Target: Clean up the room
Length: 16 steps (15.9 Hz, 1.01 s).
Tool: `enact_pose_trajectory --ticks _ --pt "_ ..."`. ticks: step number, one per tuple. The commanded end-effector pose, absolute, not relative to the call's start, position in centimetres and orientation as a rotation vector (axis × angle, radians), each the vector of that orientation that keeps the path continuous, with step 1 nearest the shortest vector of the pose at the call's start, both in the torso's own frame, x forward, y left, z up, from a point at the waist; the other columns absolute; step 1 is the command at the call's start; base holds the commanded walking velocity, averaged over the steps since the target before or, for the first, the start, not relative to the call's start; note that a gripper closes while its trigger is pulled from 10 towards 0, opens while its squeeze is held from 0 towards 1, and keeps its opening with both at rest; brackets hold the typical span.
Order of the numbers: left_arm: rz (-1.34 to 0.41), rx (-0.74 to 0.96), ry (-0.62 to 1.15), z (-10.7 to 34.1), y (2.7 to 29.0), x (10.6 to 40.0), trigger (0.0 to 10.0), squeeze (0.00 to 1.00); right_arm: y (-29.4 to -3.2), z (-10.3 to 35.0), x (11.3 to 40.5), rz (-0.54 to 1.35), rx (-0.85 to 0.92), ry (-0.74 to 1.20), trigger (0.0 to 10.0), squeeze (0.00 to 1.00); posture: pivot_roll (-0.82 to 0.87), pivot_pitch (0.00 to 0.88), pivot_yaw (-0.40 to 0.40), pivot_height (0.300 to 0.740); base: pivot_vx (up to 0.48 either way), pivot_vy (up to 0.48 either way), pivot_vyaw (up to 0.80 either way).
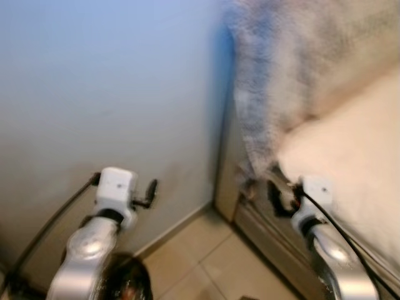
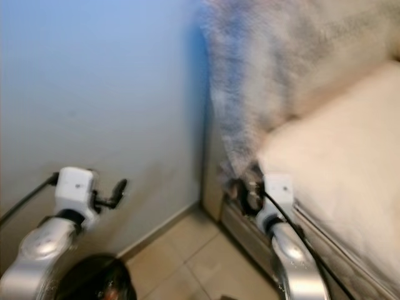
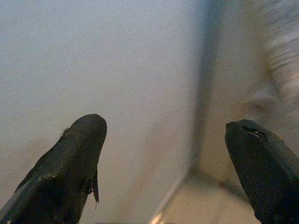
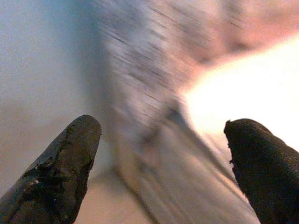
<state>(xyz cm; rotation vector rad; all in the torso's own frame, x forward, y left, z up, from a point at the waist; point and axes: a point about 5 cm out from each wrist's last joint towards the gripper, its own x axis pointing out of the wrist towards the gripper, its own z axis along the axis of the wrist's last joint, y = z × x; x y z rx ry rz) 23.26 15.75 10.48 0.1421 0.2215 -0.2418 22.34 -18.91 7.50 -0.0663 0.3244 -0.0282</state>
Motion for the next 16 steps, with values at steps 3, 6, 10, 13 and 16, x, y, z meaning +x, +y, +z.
enact_pose_trajectory --ticks 3,6,10,13,16 --pt "-0.213 0.175 0.219 10.47 16.68 23.34 10.0 0.00 -18.16 8.53 22.97 -0.007 -0.084 0.262 10.0 0.00 -0.02 0.000 0.020 0.740 0.000 0.000 -0.80" --pt "-0.179 0.171 0.207 10.55 17.00 23.67 10.0 0.00 -18.32 8.47 22.92 -0.016 -0.085 0.261 10.0 0.00 -0.03 0.000 0.019 0.740 0.000 -0.326 -0.80" --pt "-0.163 0.137 0.193 10.72 17.25 23.81 10.0 0.00 -18.56 8.69 22.93 -0.035 -0.085 0.251 10.0 0.00 -0.03 0.000 0.021 0.740 0.000 0.000 -0.20" --pt "-0.165 0.113 0.172 10.98 17.12 24.04 10.0 0.00 -18.69 8.67 22.78 -0.043 -0.084 0.251 10.0 0.00 -0.04 0.000 0.023 0.740 0.000 0.000 -0.80" --pt "-0.169 0.103 0.169 10.98 17.03 24.09 10.0 0.00 -18.92 8.72 22.85 -0.054 -0.086 0.252 10.0 0.00 -0.04 0.000 0.022 0.740 0.171 0.000 0.00"
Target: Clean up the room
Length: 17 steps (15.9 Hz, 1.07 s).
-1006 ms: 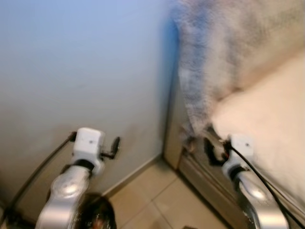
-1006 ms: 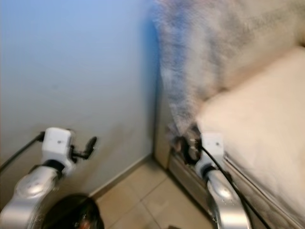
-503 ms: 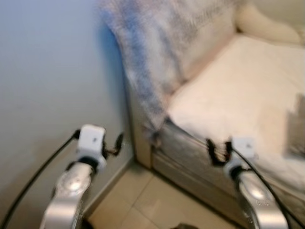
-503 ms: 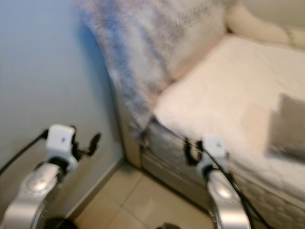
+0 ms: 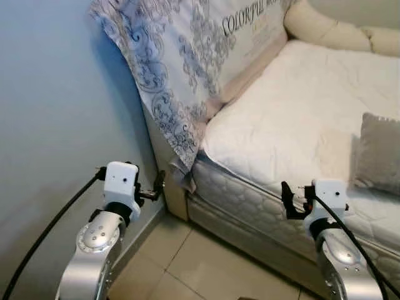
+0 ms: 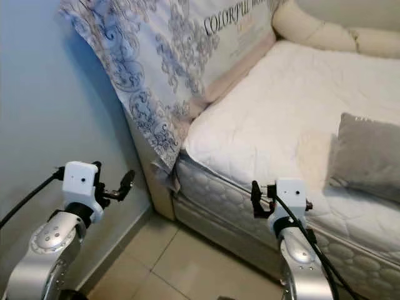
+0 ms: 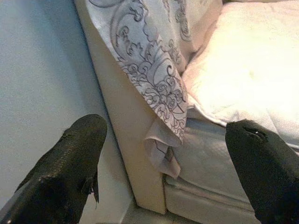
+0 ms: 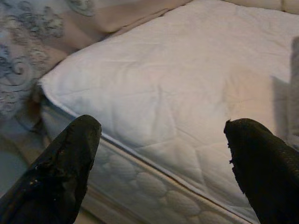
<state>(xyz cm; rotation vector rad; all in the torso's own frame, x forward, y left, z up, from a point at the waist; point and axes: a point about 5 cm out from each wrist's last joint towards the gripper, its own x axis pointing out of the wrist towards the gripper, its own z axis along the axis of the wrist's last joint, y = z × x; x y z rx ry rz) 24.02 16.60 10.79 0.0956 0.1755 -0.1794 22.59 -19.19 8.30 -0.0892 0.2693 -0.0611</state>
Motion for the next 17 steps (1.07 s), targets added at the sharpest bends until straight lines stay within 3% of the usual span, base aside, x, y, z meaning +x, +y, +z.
enact_pose_trajectory --ticks 1,3,14,17 --pt "-0.171 0.103 0.169 10.96 17.00 24.09 10.0 0.00 -18.95 8.75 22.85 -0.056 -0.086 0.251 10.0 0.00 -0.04 0.000 0.020 0.740 0.266 0.000 0.00" --pt "-0.177 0.109 0.171 10.85 16.90 24.12 10.0 0.00 -18.96 8.76 22.87 -0.057 -0.087 0.250 10.0 0.00 -0.04 0.000 0.019 0.740 0.264 0.000 -0.80" --pt "-0.207 0.119 0.178 10.53 16.55 23.79 10.0 0.00 -19.07 8.64 22.80 -0.068 -0.080 0.253 10.0 0.00 -0.02 0.000 -0.008 0.740 0.278 0.000 0.00" --pt "-0.207 0.119 0.177 10.48 16.64 23.80 10.0 0.00 -18.99 8.61 22.89 -0.065 -0.078 0.249 10.0 0.00 -0.02 0.000 -0.012 0.740 0.282 0.000 -0.80"
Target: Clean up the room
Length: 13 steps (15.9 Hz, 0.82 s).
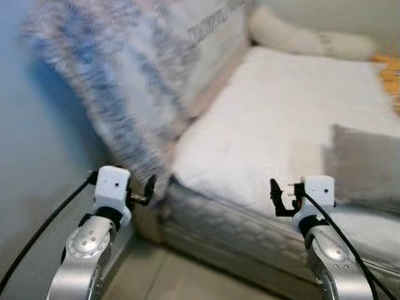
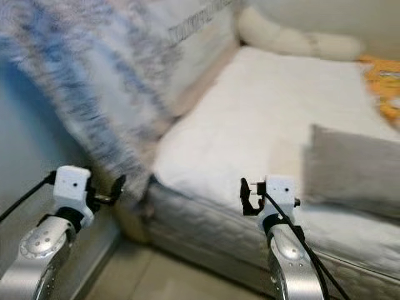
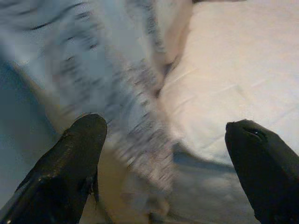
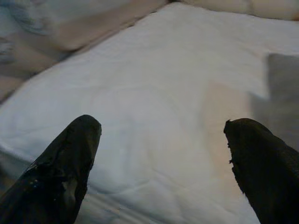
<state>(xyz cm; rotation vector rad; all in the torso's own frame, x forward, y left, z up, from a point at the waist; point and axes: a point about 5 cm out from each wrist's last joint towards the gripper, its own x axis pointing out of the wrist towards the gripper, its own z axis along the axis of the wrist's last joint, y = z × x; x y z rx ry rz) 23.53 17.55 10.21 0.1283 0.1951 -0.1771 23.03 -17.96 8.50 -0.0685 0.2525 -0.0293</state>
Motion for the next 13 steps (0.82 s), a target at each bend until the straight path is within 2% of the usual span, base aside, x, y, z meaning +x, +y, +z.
enact_pose_trajectory --ticks 1,3,5,13 --pt "-0.208 0.119 0.175 10.49 16.63 23.87 10.0 0.00 -19.00 8.61 22.91 -0.065 -0.078 0.247 10.0 0.00 -0.02 0.000 -0.012 0.740 0.289 0.000 0.00" --pt "-0.212 0.119 0.173 10.49 16.59 23.94 10.0 0.00 -19.08 8.59 22.91 -0.066 -0.077 0.245 10.0 0.00 -0.02 0.000 -0.012 0.740 0.292 0.000 0.00" --pt "-0.216 0.121 0.172 10.45 16.55 23.94 10.0 0.00 -19.15 8.56 22.91 -0.068 -0.078 0.244 10.0 0.00 -0.02 0.000 -0.013 0.740 0.322 0.000 -0.80" --pt "-0.229 0.126 0.173 10.26 16.39 23.92 10.0 0.00 -19.10 8.48 22.99 -0.056 -0.083 0.237 10.0 0.00 -0.02 0.000 -0.016 0.740 0.339 0.000 -0.10"
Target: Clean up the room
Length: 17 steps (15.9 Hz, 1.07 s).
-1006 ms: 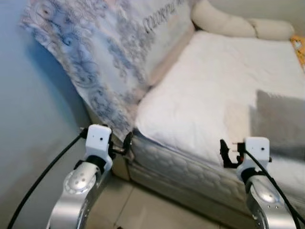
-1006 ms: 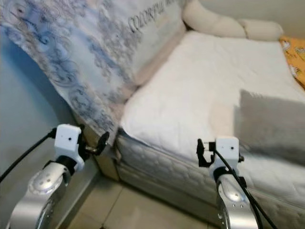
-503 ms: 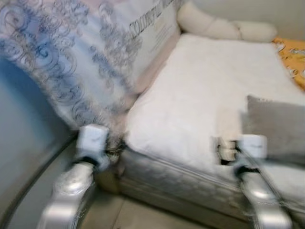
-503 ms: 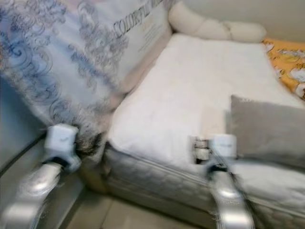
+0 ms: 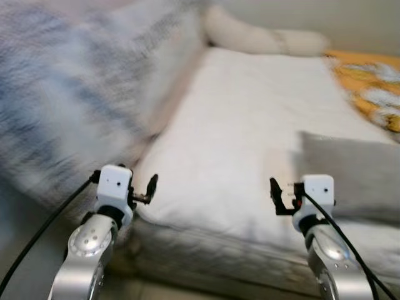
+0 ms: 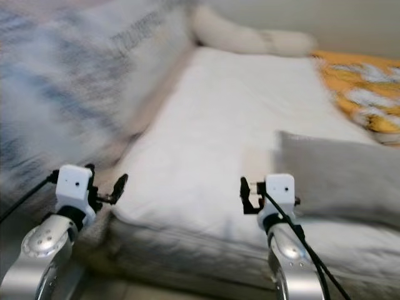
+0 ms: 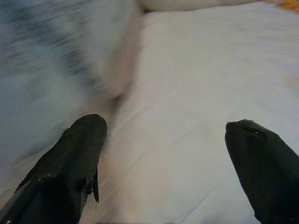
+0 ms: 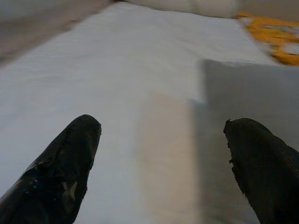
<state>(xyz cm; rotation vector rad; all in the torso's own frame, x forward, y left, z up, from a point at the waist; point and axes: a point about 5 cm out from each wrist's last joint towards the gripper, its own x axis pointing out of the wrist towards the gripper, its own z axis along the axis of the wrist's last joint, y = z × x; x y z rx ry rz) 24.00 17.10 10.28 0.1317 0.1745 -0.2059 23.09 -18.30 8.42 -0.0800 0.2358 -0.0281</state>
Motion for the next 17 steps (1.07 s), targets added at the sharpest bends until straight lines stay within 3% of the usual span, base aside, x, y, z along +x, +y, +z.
enact_pose_trajectory --ticks 1,8,17 --pt "-0.230 0.126 0.173 10.2 16.4 23.9 10.0 0.00 -19.1 8.5 23.0 -0.055 -0.083 0.237 10.0 0.00 -0.02 0.000 -0.014 0.740 0.330 0.000 -0.80" --pt "-0.237 0.130 0.172 10.3 16.4 24.0 10.0 0.00 -18.8 8.6 23.1 -0.049 -0.087 0.221 10.0 0.00 -0.02 0.000 -0.010 0.740 0.320 0.000 0.00" --pt "-0.202 0.129 0.165 10.4 16.6 24.0 10.0 0.00 -17.4 10.0 24.4 0.044 -0.111 0.182 10.0 0.00 -0.02 0.000 -0.007 0.740 0.000 0.000 0.00"
